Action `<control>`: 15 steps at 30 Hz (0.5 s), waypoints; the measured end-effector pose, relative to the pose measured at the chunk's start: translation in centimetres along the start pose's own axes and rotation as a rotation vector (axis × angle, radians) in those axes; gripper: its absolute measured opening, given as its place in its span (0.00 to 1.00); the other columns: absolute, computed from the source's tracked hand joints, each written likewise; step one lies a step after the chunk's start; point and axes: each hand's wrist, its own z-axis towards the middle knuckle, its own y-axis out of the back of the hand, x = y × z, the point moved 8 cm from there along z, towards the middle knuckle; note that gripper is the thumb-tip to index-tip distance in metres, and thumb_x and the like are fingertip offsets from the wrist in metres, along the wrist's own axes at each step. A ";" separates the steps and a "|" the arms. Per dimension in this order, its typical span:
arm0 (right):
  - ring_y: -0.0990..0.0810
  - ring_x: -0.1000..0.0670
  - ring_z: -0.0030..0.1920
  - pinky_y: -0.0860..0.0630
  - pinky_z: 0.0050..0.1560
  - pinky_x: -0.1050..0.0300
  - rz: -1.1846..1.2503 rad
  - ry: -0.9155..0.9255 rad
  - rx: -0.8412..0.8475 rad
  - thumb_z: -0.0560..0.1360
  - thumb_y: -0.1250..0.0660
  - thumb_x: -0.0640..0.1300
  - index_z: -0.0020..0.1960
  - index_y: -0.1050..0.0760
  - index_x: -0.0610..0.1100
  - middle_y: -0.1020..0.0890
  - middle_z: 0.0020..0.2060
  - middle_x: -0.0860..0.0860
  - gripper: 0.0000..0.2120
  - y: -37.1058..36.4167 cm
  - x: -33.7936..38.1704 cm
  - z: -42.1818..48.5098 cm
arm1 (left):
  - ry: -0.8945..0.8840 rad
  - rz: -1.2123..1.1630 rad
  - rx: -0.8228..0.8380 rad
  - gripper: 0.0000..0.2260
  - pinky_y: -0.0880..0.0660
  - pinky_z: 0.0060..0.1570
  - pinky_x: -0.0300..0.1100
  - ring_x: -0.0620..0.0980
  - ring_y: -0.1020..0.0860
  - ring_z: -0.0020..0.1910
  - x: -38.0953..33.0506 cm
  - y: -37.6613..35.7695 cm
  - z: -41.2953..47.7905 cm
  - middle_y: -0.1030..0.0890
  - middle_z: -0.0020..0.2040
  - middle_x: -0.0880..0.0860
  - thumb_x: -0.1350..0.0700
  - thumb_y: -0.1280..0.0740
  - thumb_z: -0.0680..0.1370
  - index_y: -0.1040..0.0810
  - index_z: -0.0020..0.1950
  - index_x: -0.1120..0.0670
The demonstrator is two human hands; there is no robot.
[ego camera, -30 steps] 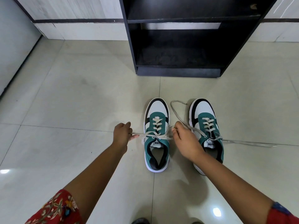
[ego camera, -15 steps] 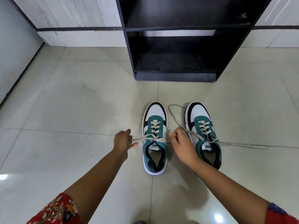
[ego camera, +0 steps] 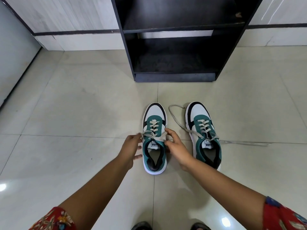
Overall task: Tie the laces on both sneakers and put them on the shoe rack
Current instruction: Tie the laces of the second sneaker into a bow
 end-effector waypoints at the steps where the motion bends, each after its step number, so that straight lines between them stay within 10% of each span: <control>1: 0.27 0.50 0.63 0.31 0.62 0.59 -0.048 -0.003 0.003 0.77 0.42 0.37 0.72 0.40 0.50 0.29 0.66 0.51 0.25 0.0 0.1 -0.1 | -0.034 0.031 -0.036 0.18 0.29 0.53 0.48 0.53 0.29 0.58 -0.3 0.0 0.0 0.27 0.61 0.54 0.48 0.39 0.78 0.32 0.64 0.55; 6: 0.24 0.53 0.53 0.29 0.54 0.60 -0.208 0.243 -0.235 0.76 0.43 0.33 0.62 0.29 0.47 0.24 0.56 0.53 0.18 5.5 3.5 -2.3 | -0.530 0.266 -0.380 0.16 0.32 0.59 0.48 0.53 0.31 0.59 -4.6 -0.4 -3.2 0.28 0.59 0.52 0.55 0.33 0.74 0.30 0.61 0.52; 11: 0.22 0.58 0.34 0.26 0.38 0.66 -0.067 0.319 -0.571 0.75 0.44 0.31 0.44 0.23 0.44 0.19 0.37 0.48 0.14 15.4 3.7 -5.8 | -0.609 0.130 0.070 0.06 0.25 0.47 0.45 0.46 0.23 0.47 -5.4 -8.8 -4.8 0.21 0.48 0.49 0.59 0.37 0.77 0.25 0.48 0.49; 15: 0.22 0.50 0.50 0.28 0.45 0.71 -0.231 0.231 -0.562 0.72 0.44 0.27 0.58 0.27 0.45 0.20 0.51 0.49 0.21 18.1 1.0 -6.0 | -0.647 0.452 0.278 0.10 0.29 0.48 0.39 0.43 0.24 0.48 -4.6 -14.1 -4.0 0.21 0.55 0.45 0.60 0.39 0.77 0.26 0.56 0.48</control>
